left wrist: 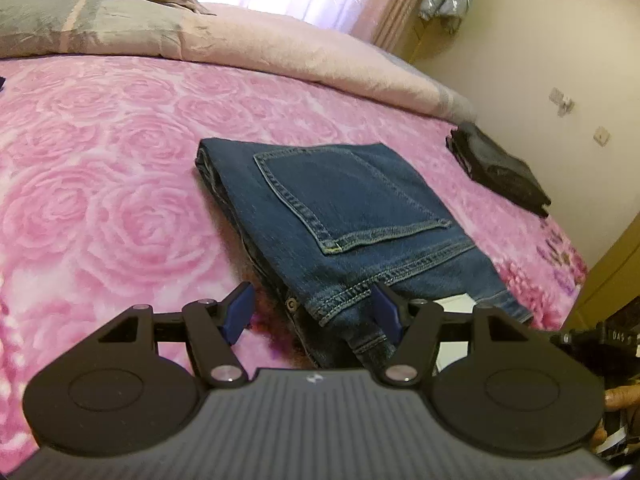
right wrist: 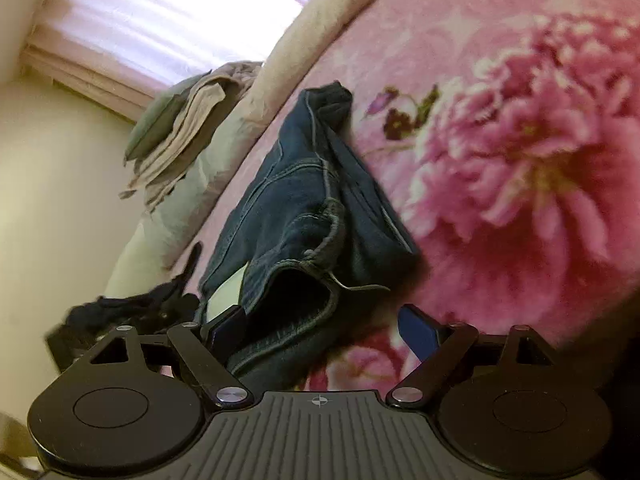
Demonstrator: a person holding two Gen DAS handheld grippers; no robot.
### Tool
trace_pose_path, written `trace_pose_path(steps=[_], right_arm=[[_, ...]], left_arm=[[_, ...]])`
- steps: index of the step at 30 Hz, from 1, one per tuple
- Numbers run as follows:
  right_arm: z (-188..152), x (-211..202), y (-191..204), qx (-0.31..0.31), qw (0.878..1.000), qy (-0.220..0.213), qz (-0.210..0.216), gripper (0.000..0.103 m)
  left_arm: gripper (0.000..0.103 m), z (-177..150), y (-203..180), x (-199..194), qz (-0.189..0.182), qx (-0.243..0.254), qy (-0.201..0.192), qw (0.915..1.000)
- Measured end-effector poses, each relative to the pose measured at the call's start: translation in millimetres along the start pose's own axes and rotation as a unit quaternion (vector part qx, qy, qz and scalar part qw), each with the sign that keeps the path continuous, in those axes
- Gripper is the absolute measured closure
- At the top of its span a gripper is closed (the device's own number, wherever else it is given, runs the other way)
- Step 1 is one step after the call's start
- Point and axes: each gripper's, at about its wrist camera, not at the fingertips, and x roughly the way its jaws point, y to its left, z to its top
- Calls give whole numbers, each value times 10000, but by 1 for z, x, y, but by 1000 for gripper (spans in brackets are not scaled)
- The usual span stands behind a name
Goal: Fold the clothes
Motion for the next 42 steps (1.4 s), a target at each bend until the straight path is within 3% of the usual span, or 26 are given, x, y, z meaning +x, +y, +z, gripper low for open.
trace_pose_path(steps=[1,7,10,13,15,18,20,24,25,27,29,31,34,35,38,41,42], right_arm=[[-2,2,3,30,10000,-85,36,0],[0,20,10,360,9981,-501,-66,3],[13,22,-6,750,9963,-398,-149,55],[36,12,-43,1289,9911,-94,329,76],[63,-5,-53,1066,9939,-186,223,78],[117,-37,-61,622,9962,-601,-104,79],[154,-51,-63,240,9953,-844,-410,79],[203,-50,-74,-377,9912,-854,-942,78],[203,-49,-77,-392,9911,-795,-993,77],[197,-50,-79,-472,9898,-809,-1078,64],[185,-57,-73,-728,9857,-904,-1224,42],[162,-66,-61,-1239,9804,-879,-1256,39],[120,-76,-37,-2164,9662,-711,-1204,39],[105,-78,-28,-2530,9581,-631,-1183,39],[65,-77,-3,-3579,9229,-466,-1343,39],[35,-66,6,-4356,8854,-359,-1584,39],[31,-59,7,-4465,8778,-328,-1704,39]], left_arm=[[43,0,-1,1,24,42,19,10000],[48,-7,-15,5,168,433,126,9988],[58,-10,-32,7,96,722,200,9971],[54,-14,-56,10,-153,954,331,9948],[53,-17,-73,12,-339,1114,423,9923],[57,-30,-111,16,-1012,1477,572,9822],[57,-36,-131,17,-1171,1741,537,9763],[53,-31,-140,18,-1010,2028,312,9735],[52,-30,-139,19,-827,2137,234,9731],[51,-28,-136,20,-308,2492,111,9679],[50,-29,-133,25,245,3016,50,9531],[50,-33,-132,33,696,3552,94,9322],[50,-43,-132,46,1102,4390,67,8917],[50,-46,-133,51,1188,4641,53,8778],[50,-52,-134,64,1283,5126,23,8490],[54,-52,-133,77,1318,5384,67,8323],[54,-52,-133,81,1329,5472,77,8264]])
